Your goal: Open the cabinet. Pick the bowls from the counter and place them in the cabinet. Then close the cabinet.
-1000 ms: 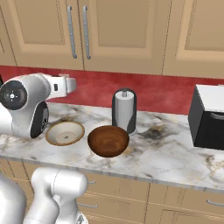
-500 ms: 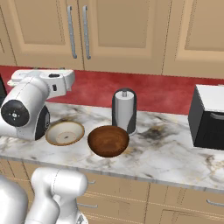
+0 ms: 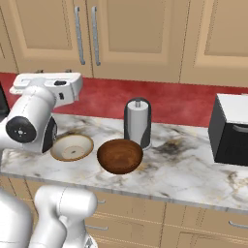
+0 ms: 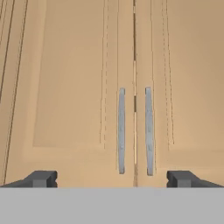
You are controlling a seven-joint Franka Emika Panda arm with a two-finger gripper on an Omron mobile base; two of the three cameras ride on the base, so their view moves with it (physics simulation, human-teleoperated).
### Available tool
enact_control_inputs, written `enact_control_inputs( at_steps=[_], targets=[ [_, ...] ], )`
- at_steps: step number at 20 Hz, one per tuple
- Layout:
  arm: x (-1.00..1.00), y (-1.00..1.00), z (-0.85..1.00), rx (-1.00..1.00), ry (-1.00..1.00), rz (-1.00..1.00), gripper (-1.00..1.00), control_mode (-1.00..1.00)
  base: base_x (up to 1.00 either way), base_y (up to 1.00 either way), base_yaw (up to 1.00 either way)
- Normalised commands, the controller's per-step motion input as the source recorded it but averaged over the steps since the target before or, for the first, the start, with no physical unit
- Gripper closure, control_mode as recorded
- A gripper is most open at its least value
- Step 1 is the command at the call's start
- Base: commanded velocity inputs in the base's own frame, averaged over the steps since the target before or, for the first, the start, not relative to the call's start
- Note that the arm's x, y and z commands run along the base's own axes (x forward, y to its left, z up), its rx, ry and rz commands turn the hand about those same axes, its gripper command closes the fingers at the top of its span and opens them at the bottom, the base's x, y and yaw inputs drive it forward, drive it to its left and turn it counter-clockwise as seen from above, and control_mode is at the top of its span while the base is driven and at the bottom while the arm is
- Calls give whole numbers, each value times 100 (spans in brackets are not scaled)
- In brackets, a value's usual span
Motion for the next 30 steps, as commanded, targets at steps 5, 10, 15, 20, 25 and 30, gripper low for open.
enact_control_inputs(
  at_steps=[5, 10, 15, 20, 25, 30],
  targets=[
    [36, 2, 23, 0, 0, 0, -100, -100, 0, 0, 0],
    [53, 13, 14, 0, 1, 0, -100, -100, 0, 0, 0],
    [63, 23, 1, 0, 7, 0, -100, -100, 0, 0, 0],
    [63, 9, 0, 0, 12, 0, -100, -100, 0, 0, 0],
    [69, 0, 3, 1, 13, 0, -100, -100, 0, 0, 0],
    [71, 0, 2, 2, 9, 0, -100, -100, 0, 0, 0]
  ],
)
